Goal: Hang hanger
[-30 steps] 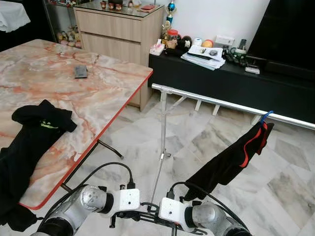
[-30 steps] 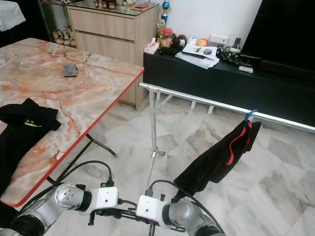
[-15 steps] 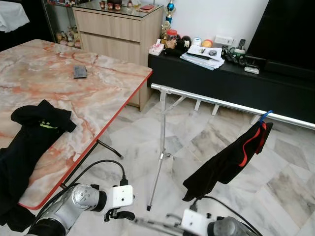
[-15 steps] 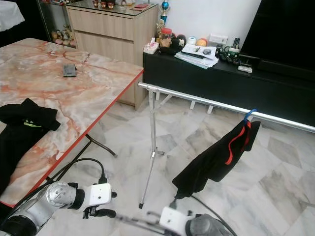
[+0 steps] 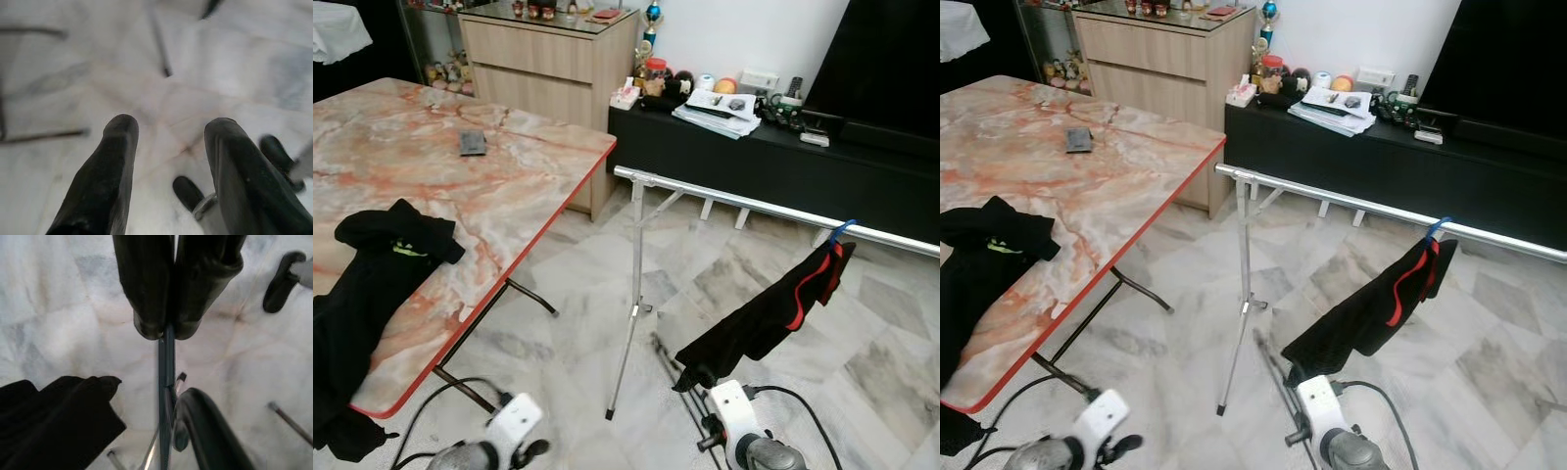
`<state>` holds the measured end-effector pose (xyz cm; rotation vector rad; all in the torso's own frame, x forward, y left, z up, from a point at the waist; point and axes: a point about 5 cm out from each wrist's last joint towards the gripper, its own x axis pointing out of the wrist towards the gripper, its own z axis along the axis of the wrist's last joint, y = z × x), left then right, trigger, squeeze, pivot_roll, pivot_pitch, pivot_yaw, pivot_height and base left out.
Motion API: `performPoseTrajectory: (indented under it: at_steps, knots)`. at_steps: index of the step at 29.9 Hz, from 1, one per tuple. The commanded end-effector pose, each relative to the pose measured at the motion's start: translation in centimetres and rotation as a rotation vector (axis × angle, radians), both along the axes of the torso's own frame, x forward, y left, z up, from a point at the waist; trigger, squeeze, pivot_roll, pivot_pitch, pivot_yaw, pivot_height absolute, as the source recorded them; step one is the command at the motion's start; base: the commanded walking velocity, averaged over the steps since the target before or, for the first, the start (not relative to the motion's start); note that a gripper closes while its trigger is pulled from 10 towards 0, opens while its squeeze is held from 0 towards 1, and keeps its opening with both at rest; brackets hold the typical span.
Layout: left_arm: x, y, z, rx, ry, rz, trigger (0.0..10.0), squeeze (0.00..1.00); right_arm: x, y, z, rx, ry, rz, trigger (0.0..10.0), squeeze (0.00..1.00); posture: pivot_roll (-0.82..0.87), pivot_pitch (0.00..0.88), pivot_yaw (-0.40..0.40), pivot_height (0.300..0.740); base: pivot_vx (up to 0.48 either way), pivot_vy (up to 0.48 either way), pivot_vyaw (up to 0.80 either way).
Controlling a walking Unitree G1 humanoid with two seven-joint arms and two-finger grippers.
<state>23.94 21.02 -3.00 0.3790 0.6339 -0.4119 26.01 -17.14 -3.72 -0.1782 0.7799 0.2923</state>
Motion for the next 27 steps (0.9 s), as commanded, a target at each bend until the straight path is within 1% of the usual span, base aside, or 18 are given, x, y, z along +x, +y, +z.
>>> performPoseTrajectory:
  at_steps: [1,3,6,7,9,11,12,14,15,16,17,18,19,21,22,25,26,27]
  knots:
    - [-0.8,1.2,-0.8,0.007,0.027,0.154,10.0,0.00,0.0,-0.3,0.0,0.015,-0.028,-0.063,0.0,0.00,0.15,0.041,-0.076,0.740,0.000,0.000,0.00]
    - [-2.1,2.2,-1.8,0.021,0.076,0.273,10.0,0.00,0.1,-0.2,0.1,0.039,-0.049,-0.137,0.0,0.00,0.15,0.036,-0.078,0.740,0.000,0.000,0.00]
    - [-5.6,2.9,-4.0,0.052,0.210,0.389,10.0,0.00,0.0,0.0,0.0,0.077,-0.055,-0.221,0.0,0.00,0.12,0.027,-0.074,0.740,0.000,0.000,0.00]
    - [-7.3,2.9,-4.9,0.065,0.269,0.415,10.0,0.00,-0.3,0.1,-0.3,0.095,-0.041,-0.250,0.0,0.00,0.11,0.026,-0.072,0.740,0.000,0.000,0.00]
    - [-8.1,2.8,-5.3,0.071,0.293,0.425,10.0,0.00,-0.7,0.3,-0.6,0.111,-0.024,-0.268,0.0,0.00,0.10,0.026,-0.072,0.740,0.000,0.000,0.00]
    - [-9.2,2.6,-5.8,0.069,0.323,0.452,10.0,0.00,-1.6,1.6,-1.4,0.154,0.031,-0.267,0.0,0.00,0.10,0.025,-0.070,0.740,0.000,0.000,0.00]
    - [-10.1,2.5,-6.2,0.069,0.345,0.480,10.0,0.00,-2.8,1.9,-2.3,0.203,0.101,-0.343,0.0,0.00,0.10,0.023,-0.070,0.740,0.000,0.000,0.00]
    - [-10.2,2.5,-6.2,0.069,0.350,0.487,10.0,0.00,-3.2,1.7,-2.6,0.199,0.123,-0.367,0.0,0.00,0.09,0.021,-0.069,0.740,0.000,0.000,0.00]
    - [-10.4,2.4,-6.3,0.072,0.356,0.491,10.0,0.00,-3.5,0.8,-2.7,0.197,0.152,-0.422,0.0,0.00,0.10,0.018,-0.069,0.740,0.000,0.000,0.00]
    - [-10.4,2.4,-6.3,0.072,0.356,0.491,10.0,0.00,-3.5,0.8,-2.7,0.197,0.152,-0.422,0.0,0.00,0.10,0.018,-0.069,0.740,0.000,0.000,0.00]
    - [-10.5,2.4,-6.4,0.074,0.358,0.496,10.0,0.00,-3.4,0.1,-2.7,0.238,0.161,-0.502,0.0,0.00,0.10,0.018,-0.068,0.740,0.000,0.000,0.00]
    - [-10.5,2.4,-6.4,0.075,0.356,0.502,10.0,0.00,-3.2,-0.9,-2.5,0.237,0.147,-0.549,0.0,0.00,0.10,0.012,-0.064,0.740,0.000,0.000,0.00]
    - [-10.5,2.4,-6.4,0.075,0.356,0.502,10.0,0.00,-3.2,-0.9,-2.5,0.237,0.147,-0.549,0.0,0.00,0.10,0.012,-0.064,0.740,0.000,0.000,0.00]
    - [-10.5,2.3,-6.4,0.080,0.353,0.511,10.0,0.00,-2.9,-2.7,-2.0,0.182,0.116,-0.594,0.0,0.00,0.09,0.008,-0.061,0.740,0.000,0.000,0.00]
    - [-10.2,2.2,-6.4,0.081,0.348,0.511,10.0,0.00,-2.9,-3.2,-1.9,0.157,0.080,-0.638,0.0,0.00,0.09,0.003,-0.059,0.740,0.000,0.000,0.00]
    - [-9.8,2.1,-6.2,0.080,0.335,0.509,10.0,0.00,-2.5,-1.6,-1.6,0.162,0.000,-0.665,0.0,0.00,0.08,0.000,-0.059,0.740,0.000,0.000,0.00]
    - [-9.4,1.9,-6.2,0.079,0.331,0.501,10.0,0.00,-1.5,-1.1,-0.7,0.184,-0.066,-0.674,3.6,0.00,0.08,0.000,-0.058,0.740,0.000,0.000,0.00]
    - [-9.3,1.7,-6.1,0.078,0.329,0.496,10.0,0.00,-1.1,-0.8,-0.2,0.195,-0.098,-0.678,3.6,0.00,0.08,0.000,-0.058,0.740,0.000,0.000,0.00]
